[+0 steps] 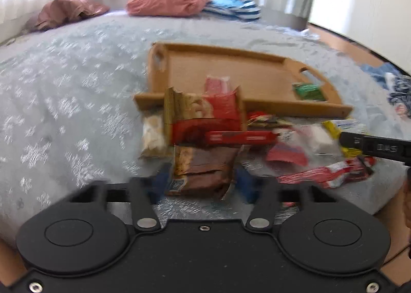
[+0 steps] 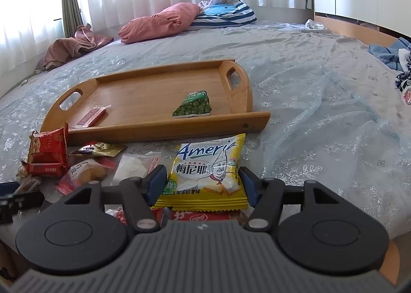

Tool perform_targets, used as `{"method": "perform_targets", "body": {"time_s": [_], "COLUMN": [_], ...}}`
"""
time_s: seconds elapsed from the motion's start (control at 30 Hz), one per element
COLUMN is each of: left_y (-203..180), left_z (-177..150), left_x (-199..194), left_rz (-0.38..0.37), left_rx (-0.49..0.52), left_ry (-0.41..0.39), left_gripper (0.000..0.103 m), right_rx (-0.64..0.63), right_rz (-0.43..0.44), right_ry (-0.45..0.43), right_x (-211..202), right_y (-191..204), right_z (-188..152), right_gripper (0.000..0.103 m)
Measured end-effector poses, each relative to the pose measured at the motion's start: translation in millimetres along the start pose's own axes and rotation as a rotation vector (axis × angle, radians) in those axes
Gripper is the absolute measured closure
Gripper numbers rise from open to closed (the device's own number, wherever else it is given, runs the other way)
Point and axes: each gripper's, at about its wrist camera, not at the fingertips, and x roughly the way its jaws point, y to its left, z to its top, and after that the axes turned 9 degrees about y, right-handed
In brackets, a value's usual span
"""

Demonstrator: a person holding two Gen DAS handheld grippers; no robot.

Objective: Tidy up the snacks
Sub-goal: 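Move both tools back to the pile and grasp the yellow Ameri bag with the right tool, then grasp the brown nut bar pack with the left tool while the right tool holds the Ameri bag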

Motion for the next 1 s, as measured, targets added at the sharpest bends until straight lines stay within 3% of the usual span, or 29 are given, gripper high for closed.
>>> {"method": "perform_targets", "body": {"time_s": [0.23, 0.27, 0.33, 0.37, 0.47, 0.53, 0.57, 0.63, 0.73, 0.77, 0.8, 0.87, 0.93, 1.0], "left_y": [-5.3, -4.1, -2.2, -1.3, -2.7, -0.8, 0.3, 1.3, -2.8, -4.1, -5.2, -5.4, -3.5, -0.6], "left_z": [-0.5, 0.0, 1.0, 1.6, 4.8, 8.1, 9.2, 8.9, 4.1, 2.2, 0.0, -4.1, -7.7, -10.0], "left_x": [-10.0, -11.4, -15.4, -17.9, -27.8, -29.2, -29.2, -27.7, -26.8, -25.9, -24.7, -21.1, -17.7, -12.6], "left_rz": [0.003, 0.001, 0.006, 0.004, 0.029, 0.021, 0.016, 0.018, 0.028, 0.03, 0.036, 0.044, 0.056, 0.064], "left_rx": [0.039, 0.031, 0.022, 0.023, 0.043, 0.04, 0.028, 0.024, 0.048, 0.052, 0.05, 0.039, 0.024, 0.007], "left_ry": [0.008, 0.007, -0.004, -0.014, -0.057, -0.051, -0.046, -0.04, -0.05, -0.05, -0.047, -0.029, -0.026, -0.015], "left_gripper": [0.063, 0.063, 0.065, 0.082, 0.085, 0.085, 0.085, 0.085, 0.082, 0.076, 0.057, 0.039, 0.037, 0.027], "right_rx": [-0.005, -0.007, -0.004, -0.005, -0.01, -0.008, 0.0, 0.042, 0.082, 0.084, 0.087, 0.097, 0.107, 0.109], "right_rz": [-0.01, -0.017, -0.028, -0.029, -0.045, -0.048, -0.05, -0.044, -0.024, -0.017, -0.014, -0.015, -0.015, -0.024], "right_ry": [-0.053, -0.06, -0.067, -0.064, -0.06, -0.042, -0.032, -0.024, -0.011, -0.009, -0.007, 0.003, 0.013, 0.015], "right_x": [-9.3, -10.9, -13.2, -13.5, -13.0, -11.4, -10.2, -8.4, -4.9, -3.6, -2.0, 2.0, 6.4, 9.7], "right_y": [2.4, 2.9, 2.3, 2.0, 0.8, -0.1, -0.8, -4.6, -6.9, -6.0, -4.6, -2.5, -0.7, 2.1], "right_z": [-0.2, 0.7, 3.3, 4.9, 6.6, 6.7, 6.8, 7.3, 11.4, 13.0, 15.0, 17.8, 19.5, 20.4], "right_gripper": [0.055, 0.076, 0.08, 0.085, 0.089, 0.086, 0.062, 0.059, 0.046, 0.042, 0.038, 0.036, 0.032, 0.032]}}
